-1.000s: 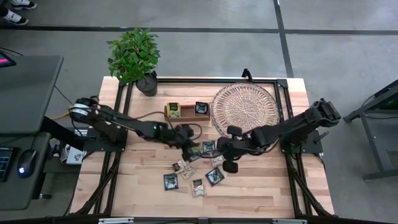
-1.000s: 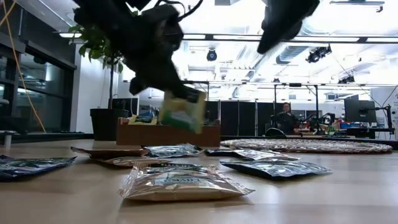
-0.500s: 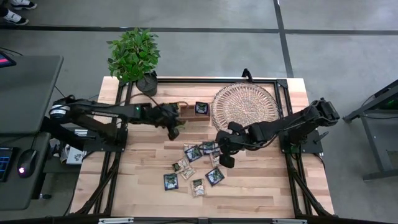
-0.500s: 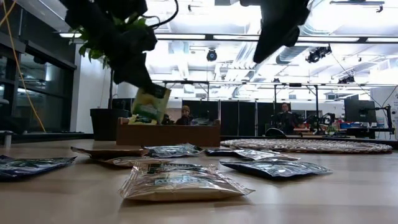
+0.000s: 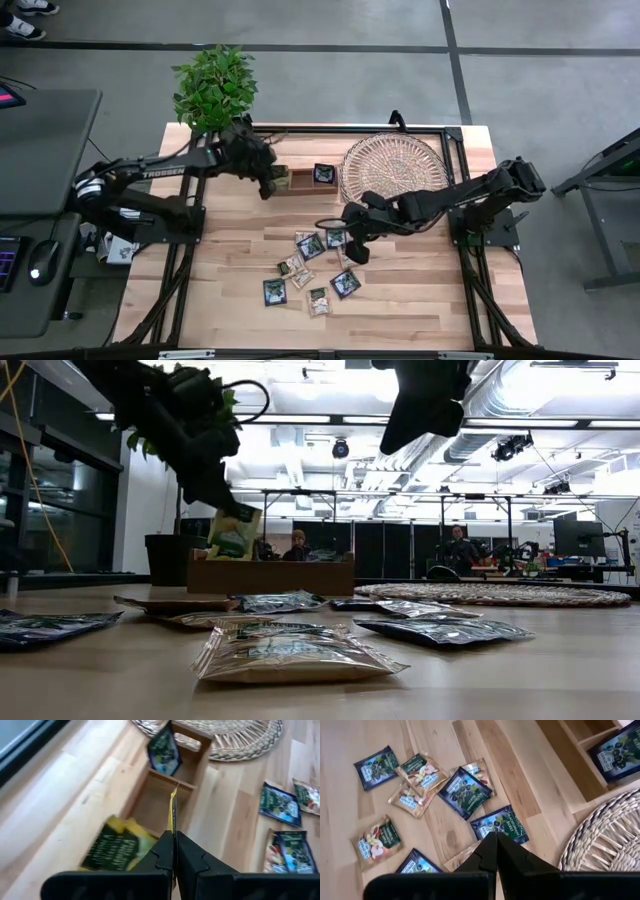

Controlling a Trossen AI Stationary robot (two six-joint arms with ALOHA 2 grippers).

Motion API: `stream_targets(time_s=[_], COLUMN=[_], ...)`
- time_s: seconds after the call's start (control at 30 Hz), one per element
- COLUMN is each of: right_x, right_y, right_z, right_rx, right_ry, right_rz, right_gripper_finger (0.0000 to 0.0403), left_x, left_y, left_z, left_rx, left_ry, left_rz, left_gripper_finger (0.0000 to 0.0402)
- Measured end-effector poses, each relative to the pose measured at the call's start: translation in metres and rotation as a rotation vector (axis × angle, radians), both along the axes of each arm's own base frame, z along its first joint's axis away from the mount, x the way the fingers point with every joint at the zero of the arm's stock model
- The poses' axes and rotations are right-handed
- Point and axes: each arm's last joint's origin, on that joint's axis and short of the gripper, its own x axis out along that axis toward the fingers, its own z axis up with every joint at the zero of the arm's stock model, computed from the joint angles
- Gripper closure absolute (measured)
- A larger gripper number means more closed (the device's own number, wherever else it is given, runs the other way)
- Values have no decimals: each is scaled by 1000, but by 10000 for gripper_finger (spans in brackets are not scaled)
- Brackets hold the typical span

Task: Pick & Place Tea
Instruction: Put the yellow tea bag into the left section of the wooden organizer

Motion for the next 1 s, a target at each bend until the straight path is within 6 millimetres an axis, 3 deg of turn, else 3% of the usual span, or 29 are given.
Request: stream_targets(time_s=[0.4,0.67,1.0], right_x=[3,4,4], right_y=[-2,-4,-6], right_z=[3,3,3], right_rx=[-38,-37,-33], right_ry=[-51,-57,-58], right_rz=[-38,-59,-70], right_gripper_finger=[399,397,398], left_x=[-14,-18,-21], left_y=[31,30,29], left_z=[-5,-30,-39], left_rx=[-46,-42,-51], left_ry=[-39,-87,-56], left_rz=[-61,-49,-21], left_gripper_finger=[401,401,401])
